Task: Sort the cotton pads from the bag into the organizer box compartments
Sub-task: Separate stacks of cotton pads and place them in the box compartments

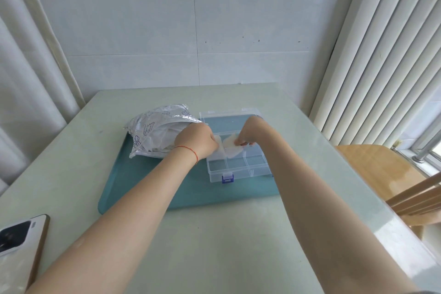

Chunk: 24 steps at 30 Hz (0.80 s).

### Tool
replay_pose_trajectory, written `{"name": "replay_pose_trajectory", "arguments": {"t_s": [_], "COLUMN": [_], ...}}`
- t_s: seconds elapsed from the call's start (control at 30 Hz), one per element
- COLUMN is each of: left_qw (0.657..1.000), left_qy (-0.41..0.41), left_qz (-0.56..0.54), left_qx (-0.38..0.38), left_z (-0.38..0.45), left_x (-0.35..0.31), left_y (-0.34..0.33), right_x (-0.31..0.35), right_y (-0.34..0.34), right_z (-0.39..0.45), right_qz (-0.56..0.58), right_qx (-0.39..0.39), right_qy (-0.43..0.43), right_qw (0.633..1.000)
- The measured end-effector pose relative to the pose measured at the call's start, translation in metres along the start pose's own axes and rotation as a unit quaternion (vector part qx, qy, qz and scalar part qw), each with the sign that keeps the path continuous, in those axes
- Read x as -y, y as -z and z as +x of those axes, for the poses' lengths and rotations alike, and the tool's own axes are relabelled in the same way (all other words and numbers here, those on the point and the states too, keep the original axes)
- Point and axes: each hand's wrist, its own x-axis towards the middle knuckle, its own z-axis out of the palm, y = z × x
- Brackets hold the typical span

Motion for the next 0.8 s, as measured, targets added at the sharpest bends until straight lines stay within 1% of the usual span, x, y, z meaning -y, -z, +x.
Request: {"name": "replay_pose_trajectory", "arguments": {"t_s": [0.07,0.13,0.2,0.3,0.4,0.43,0.5,0.57,0.63,0.67,0.7,0.73,0.77,0.8], "left_qw": [1.0,0.998,0.995,0.991,0.987,0.985,0.982,0.982,0.981,0.98,0.974,0.96,0.936,0.911], "left_qy": [-0.021,-0.057,-0.098,-0.134,-0.124,-0.125,-0.136,-0.148,-0.174,-0.188,-0.196,-0.197,-0.191,-0.175], "left_qz": [0.013,0.001,-0.013,0.019,0.072,0.085,0.1,0.103,0.08,0.048,0.0,-0.039,-0.064,-0.071], "left_qx": [-0.016,-0.034,-0.031,0.013,0.076,0.086,0.08,0.063,0.009,-0.044,-0.114,-0.196,-0.289,-0.365], "left_z": [0.001,0.003,0.004,0.004,0.004,0.004,0.002,0.0,-0.001,-0.002,-0.004,-0.006,-0.01,-0.012], "left_x": [-0.003,-0.005,-0.008,-0.013,-0.018,-0.019,-0.022,-0.022,-0.014,-0.007,0.002,0.012,0.024,0.033], "left_y": [-0.001,-0.003,-0.006,-0.008,-0.011,-0.013,-0.014,-0.013,-0.013,-0.013,-0.011,-0.009,-0.007,-0.004], "right_x": [-0.001,-0.001,0.0,0.0,-0.001,-0.001,-0.003,-0.004,-0.001,0.002,0.008,0.014,0.023,0.03], "right_y": [-0.005,-0.01,-0.011,-0.01,-0.009,-0.009,-0.007,-0.003,-0.001,0.0,0.0,-0.002,-0.004,-0.007], "right_z": [0.005,0.008,0.009,0.005,0.004,0.004,0.004,0.0,-0.006,-0.012,-0.021,-0.031,-0.041,-0.048], "right_qz": [-0.02,-0.03,-0.035,-0.035,-0.045,-0.043,-0.027,0.029,0.103,0.135,0.161,0.179,0.193,0.212], "right_qx": [0.007,0.0,0.005,0.009,0.011,0.007,-0.013,-0.065,-0.131,-0.157,-0.176,-0.182,-0.174,-0.154], "right_qy": [-0.012,-0.013,-0.019,-0.022,-0.011,-0.006,0.014,0.051,0.103,0.132,0.16,0.185,0.206,0.22], "right_qw": [1.0,0.999,0.999,0.999,0.999,0.999,0.999,0.996,0.981,0.969,0.958,0.949,0.943,0.94]}}
